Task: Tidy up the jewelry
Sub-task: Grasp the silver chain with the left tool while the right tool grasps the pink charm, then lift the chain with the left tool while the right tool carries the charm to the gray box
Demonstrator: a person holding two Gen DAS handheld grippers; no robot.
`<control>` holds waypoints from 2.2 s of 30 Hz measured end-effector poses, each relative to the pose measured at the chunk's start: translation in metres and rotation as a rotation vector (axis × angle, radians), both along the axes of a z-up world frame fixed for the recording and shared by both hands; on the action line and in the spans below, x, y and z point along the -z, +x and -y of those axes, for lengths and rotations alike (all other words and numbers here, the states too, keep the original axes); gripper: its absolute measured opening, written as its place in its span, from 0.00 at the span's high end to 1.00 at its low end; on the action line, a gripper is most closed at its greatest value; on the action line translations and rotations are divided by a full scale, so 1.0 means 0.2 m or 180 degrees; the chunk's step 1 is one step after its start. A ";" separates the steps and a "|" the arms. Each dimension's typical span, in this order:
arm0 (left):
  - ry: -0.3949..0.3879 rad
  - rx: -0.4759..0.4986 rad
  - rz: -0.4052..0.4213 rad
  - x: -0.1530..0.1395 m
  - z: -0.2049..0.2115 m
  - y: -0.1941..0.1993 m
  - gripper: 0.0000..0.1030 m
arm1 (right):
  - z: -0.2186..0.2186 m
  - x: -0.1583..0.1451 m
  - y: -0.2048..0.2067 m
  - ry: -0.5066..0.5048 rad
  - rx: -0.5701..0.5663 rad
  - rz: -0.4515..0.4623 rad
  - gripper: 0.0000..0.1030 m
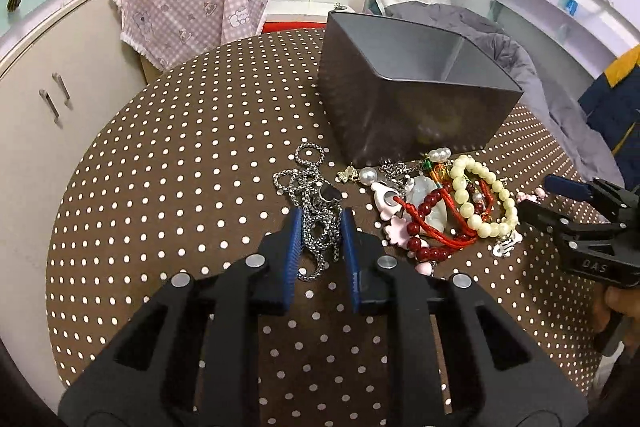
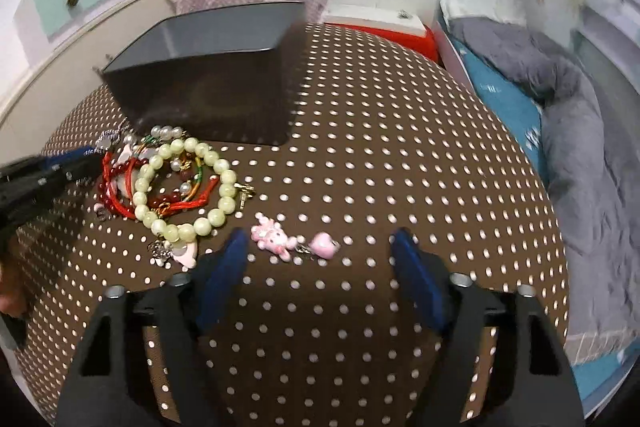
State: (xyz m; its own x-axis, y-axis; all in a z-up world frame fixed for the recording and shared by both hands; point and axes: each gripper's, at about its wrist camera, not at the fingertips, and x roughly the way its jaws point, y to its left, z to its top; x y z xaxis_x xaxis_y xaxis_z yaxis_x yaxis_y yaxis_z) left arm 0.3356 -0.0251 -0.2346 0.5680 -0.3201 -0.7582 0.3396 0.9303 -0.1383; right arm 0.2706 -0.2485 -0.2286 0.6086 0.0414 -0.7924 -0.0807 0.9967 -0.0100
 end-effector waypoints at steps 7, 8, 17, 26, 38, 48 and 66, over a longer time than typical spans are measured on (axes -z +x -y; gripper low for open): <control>-0.0110 -0.0043 -0.0020 0.00 -0.06 -0.08 0.82 | 0.02 -0.03 -0.07 0.0120 -0.0084 -0.0022 0.82; -0.0119 -0.0050 -0.0016 -0.01 -0.07 -0.09 0.82 | 0.03 -0.03 -0.08 0.0149 -0.0078 -0.0018 0.82; -0.0227 -0.0063 0.0260 -0.23 -0.19 -0.21 0.82 | 0.08 -0.28 -0.16 0.0405 -0.0149 0.0278 0.82; -0.0331 0.0081 0.0722 -0.58 -0.19 -0.26 0.83 | -0.01 -0.67 -0.10 0.0447 -0.0457 0.0779 0.82; -0.0198 0.0267 0.1018 -0.79 -0.04 -0.19 0.87 | -0.07 -0.81 0.02 0.0465 -0.0594 0.0974 0.82; 0.0220 0.0007 0.0177 -0.14 -0.09 -0.14 0.09 | -0.05 -0.57 -0.01 0.0628 -0.0479 0.0581 0.82; -0.0014 0.0258 0.0293 -0.24 -0.04 -0.09 0.83 | -0.06 -0.62 0.00 0.0625 -0.0480 0.0650 0.82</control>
